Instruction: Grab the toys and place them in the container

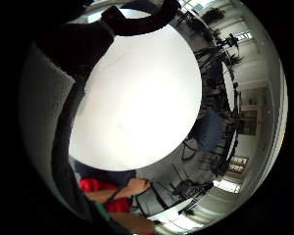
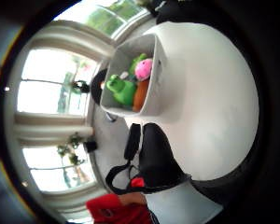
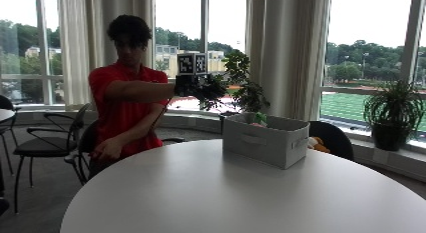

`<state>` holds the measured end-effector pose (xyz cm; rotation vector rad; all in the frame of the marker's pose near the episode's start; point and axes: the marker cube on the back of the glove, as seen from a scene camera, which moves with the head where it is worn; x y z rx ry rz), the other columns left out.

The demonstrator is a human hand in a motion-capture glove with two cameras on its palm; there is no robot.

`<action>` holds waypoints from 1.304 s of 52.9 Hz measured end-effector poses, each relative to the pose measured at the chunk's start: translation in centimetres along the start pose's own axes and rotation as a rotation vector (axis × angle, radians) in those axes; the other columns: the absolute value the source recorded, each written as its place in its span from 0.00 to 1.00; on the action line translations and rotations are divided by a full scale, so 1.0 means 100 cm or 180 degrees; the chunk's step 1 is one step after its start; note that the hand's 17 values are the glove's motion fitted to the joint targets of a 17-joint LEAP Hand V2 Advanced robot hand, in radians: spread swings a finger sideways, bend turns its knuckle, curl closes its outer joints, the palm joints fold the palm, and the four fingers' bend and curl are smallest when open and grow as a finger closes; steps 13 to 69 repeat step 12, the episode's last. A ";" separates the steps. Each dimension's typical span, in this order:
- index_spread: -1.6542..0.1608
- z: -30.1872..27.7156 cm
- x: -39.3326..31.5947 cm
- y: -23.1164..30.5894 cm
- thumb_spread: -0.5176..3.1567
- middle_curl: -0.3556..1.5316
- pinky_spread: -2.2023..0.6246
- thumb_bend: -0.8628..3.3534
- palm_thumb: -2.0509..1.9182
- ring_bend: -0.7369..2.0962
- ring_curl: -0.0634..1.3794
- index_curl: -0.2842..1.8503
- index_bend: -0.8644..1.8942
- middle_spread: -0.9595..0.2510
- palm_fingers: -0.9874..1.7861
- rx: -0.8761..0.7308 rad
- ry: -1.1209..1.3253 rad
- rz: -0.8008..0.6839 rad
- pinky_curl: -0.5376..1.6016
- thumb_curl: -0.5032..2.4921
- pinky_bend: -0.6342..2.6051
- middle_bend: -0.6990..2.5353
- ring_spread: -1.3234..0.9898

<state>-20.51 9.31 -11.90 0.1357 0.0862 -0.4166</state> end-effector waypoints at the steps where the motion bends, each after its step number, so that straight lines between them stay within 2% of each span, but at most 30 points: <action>1: 0.69 0.000 0.001 0.004 0.47 0.42 0.79 0.20 0.51 0.44 0.25 0.26 0.37 0.66 0.35 -0.0008 0.0019 -0.0101 0.40 0.30 0.52 0.28 0.51; 12: 0.69 -0.004 0.034 0.004 0.47 0.42 0.79 0.20 0.51 0.44 0.25 0.26 0.37 0.66 0.35 0.0013 -0.0074 -0.0069 0.40 0.30 0.51 0.28 0.50; 69: 0.69 -0.004 0.034 0.004 0.47 0.42 0.79 0.20 0.51 0.44 0.25 0.26 0.37 0.66 0.35 0.0013 -0.0074 -0.0069 0.40 0.30 0.51 0.28 0.50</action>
